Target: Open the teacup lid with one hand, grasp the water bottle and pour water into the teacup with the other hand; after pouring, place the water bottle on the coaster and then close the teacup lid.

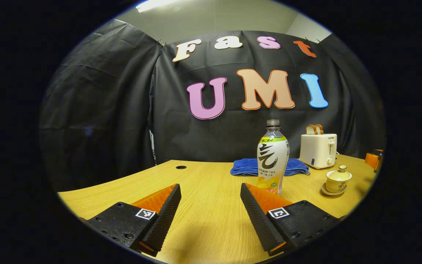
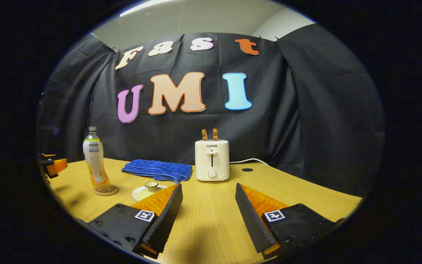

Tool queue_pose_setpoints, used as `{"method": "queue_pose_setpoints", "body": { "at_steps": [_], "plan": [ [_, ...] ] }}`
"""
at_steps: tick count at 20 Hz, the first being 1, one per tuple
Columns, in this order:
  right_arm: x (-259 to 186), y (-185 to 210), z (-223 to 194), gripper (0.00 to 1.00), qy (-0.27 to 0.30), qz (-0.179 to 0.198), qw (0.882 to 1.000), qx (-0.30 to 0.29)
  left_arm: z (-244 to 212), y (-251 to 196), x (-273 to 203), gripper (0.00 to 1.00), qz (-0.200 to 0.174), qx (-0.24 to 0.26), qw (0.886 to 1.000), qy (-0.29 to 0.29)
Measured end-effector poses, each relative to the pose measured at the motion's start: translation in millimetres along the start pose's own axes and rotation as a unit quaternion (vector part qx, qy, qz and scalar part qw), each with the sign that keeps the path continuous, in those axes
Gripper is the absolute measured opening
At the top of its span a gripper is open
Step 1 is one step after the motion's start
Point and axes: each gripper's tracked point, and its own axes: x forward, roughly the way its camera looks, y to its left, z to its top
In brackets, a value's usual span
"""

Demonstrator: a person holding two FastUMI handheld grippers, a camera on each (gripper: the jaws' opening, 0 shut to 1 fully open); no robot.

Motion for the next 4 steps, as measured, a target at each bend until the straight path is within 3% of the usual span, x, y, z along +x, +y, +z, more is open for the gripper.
{"method": "queue_pose_setpoints", "body": {
  "at_steps": [4],
  "plan": [
    [0.5,0.0,-0.3,0.92,0.000,0.000,1.000,0.000,-0.2,0.1,-0.3,0.95,0.000,0.000,1.000,0.000]
  ]
}}
